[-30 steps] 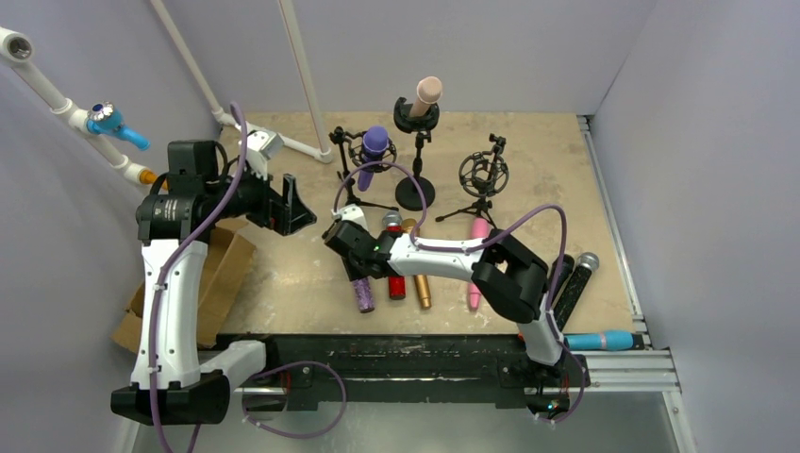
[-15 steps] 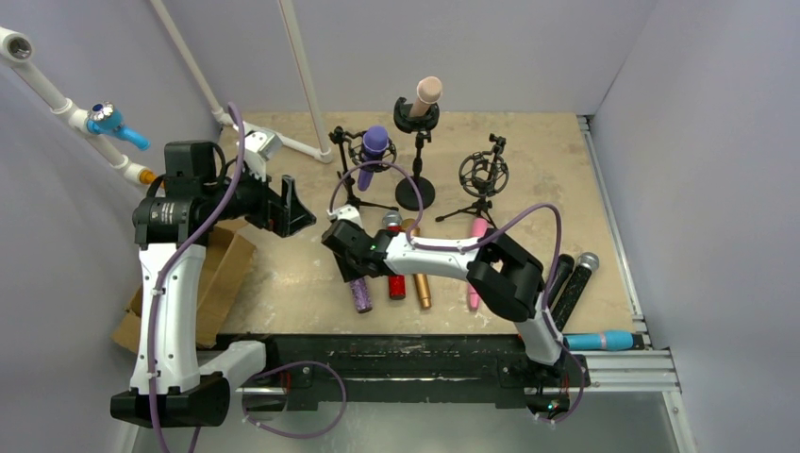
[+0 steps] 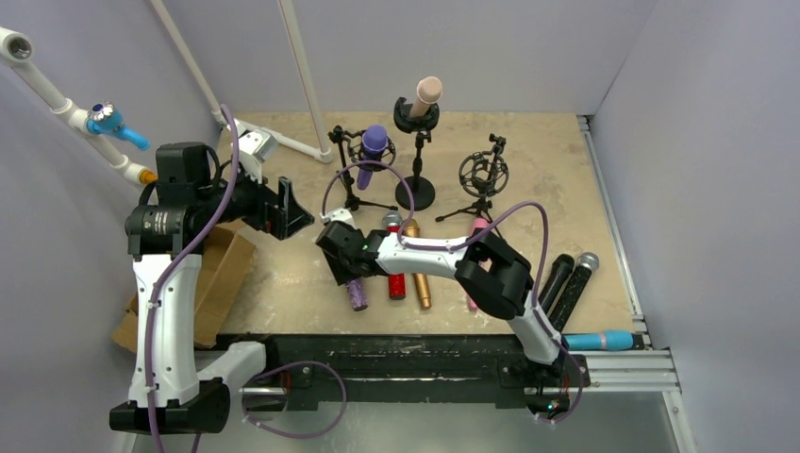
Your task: Attach the microphones to the stand
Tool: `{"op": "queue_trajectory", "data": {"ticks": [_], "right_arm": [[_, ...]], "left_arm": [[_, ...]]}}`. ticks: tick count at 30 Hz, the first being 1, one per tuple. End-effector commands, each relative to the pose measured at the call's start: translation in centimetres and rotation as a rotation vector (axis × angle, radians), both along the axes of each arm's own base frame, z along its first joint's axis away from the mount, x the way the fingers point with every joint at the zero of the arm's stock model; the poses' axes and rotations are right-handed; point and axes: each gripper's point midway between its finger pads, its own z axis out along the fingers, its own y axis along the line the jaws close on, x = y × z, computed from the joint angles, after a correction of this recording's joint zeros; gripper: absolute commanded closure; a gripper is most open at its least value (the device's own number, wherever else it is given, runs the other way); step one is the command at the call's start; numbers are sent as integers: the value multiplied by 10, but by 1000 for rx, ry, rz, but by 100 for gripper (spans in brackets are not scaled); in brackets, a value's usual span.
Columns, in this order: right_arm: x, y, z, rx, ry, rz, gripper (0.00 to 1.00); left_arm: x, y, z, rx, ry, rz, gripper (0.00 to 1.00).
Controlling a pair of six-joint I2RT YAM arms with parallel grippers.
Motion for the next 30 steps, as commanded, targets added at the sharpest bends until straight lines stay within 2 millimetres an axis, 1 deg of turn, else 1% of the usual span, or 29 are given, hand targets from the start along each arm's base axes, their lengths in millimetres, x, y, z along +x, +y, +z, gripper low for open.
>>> {"op": "queue_trajectory", "data": {"ticks": [1, 3, 4, 7, 11, 12, 15, 18, 21, 24, 27, 29, 30], "right_arm": [[-2, -8, -15, -76, 17, 16, 40], [0, -7, -13, -75, 11, 15, 41], [1, -6, -12, -72, 8, 14, 43], [3, -4, -9, -63, 1, 12, 54], [6, -1, 7, -39, -22, 4, 78], [8, 0, 14, -29, -35, -3, 84], [14, 0, 41, 0, -77, -22, 99], [16, 3, 73, 53, -112, -22, 100], [11, 2, 103, 113, -132, -14, 100], [-1, 0, 122, 152, -141, 2, 100], [-18, 0, 143, 209, -150, 40, 100], [-27, 0, 166, 270, -167, 61, 100], [-32, 0, 183, 321, -187, 75, 100]], "left_arm": [[-2, 0, 13, -8, -40, -3, 0], [-3, 0, 14, -10, -40, -4, 0], [-3, 0, 14, -9, -41, -2, 0], [-3, 1, 12, -2, -39, 0, 0], [-3, 2, 11, 4, -37, 0, 0], [-2, 2, 11, 5, -38, -1, 0], [-3, 1, 13, 1, -38, -5, 0], [-4, 0, 17, -4, -42, -10, 0], [-7, -1, 20, -6, -49, -20, 0], [-10, -2, 24, -9, -56, -27, 0], [-13, -5, 29, -20, -63, -38, 0], [-16, -7, 34, -30, -71, -48, 0], [-18, -8, 37, -35, -77, -53, 0]]}}
